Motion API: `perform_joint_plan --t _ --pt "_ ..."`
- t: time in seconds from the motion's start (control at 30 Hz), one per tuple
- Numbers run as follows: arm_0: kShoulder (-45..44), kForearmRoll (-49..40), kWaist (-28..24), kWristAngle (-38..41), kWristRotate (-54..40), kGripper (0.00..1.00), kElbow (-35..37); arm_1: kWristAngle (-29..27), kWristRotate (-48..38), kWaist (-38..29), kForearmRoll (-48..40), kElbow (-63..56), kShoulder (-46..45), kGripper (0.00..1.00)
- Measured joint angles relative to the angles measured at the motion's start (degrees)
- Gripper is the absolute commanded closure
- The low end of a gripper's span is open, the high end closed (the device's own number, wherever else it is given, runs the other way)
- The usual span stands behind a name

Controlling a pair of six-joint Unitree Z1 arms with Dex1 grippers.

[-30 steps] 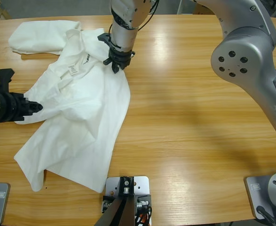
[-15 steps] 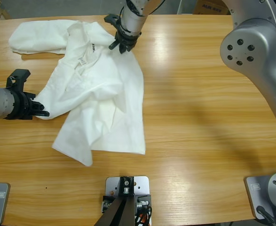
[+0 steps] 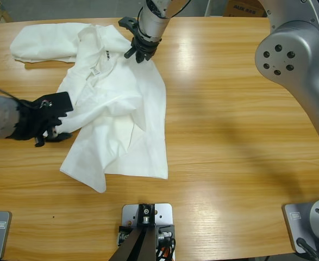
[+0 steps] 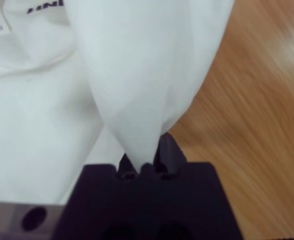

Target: Fold clothes

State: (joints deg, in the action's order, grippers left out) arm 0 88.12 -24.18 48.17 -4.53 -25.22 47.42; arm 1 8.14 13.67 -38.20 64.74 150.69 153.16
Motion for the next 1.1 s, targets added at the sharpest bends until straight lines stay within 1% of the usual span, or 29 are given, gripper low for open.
perform_joint_plan --t 0.13,0.3,0.43,0.5,0.53,0.6,0.63,0.67,0.8,0.93,1.1 --pt "-0.98 -0.85 0.45 1.37 -3.00 0.363 0.00 0.32 0.00 0.00 0.74 0.00 0.00 1.000" --pt "3.90 -0.93 0.18 0.26 -5.60 0.369 0.00 0.48 0.00 0.00 1.38 0.00 0.00 1.000" --pt "8.04 -0.49 -3.10 -2.82 -6.39 0.370 0.00 0.95 0.00 0.00 1.84 0.00 0.00 1.000" --pt "9.05 -0.15 -5.05 -3.29 -6.96 0.392 0.00 1.39 0.00 0.00 2.13 0.00 0.00 1.000" --pt "9.46 0.13 -5.96 -3.38 -7.16 0.466 0.00 1.62 0.00 0.00 2.27 0.00 0.00 1.000" --pt "10.31 0.62 -7.25 -3.44 -7.50 0.770 0.00 1.90 -0.01 0.00 2.41 0.00 0.00 1.000" --pt "10.71 0.78 -7.53 -3.43 -7.56 0.965 0.00 1.95 -0.01 0.00 2.42 0.00 0.00 1.000" --pt "11.15 0.90 -7.69 -3.29 -7.56 1.000 0.00 2.00 -0.01 0.01 2.44 0.00 0.00 1.000" --pt "13.43 1.08 -7.93 -0.66 -7.56 1.000 0.37 2.15 -0.05 0.12 2.46 0.00 0.00 1.000" --pt "13.63 1.14 -9.78 2.33 -6.49 1.000 1.12 2.61 -0.13 0.24 2.96 0.00 0.00 1.000" --pt "11.54 0.45 -12.03 0.28 -6.32 1.000 1.17 2.68 -0.24 0.42 3.29 0.00 0.00 1.000"
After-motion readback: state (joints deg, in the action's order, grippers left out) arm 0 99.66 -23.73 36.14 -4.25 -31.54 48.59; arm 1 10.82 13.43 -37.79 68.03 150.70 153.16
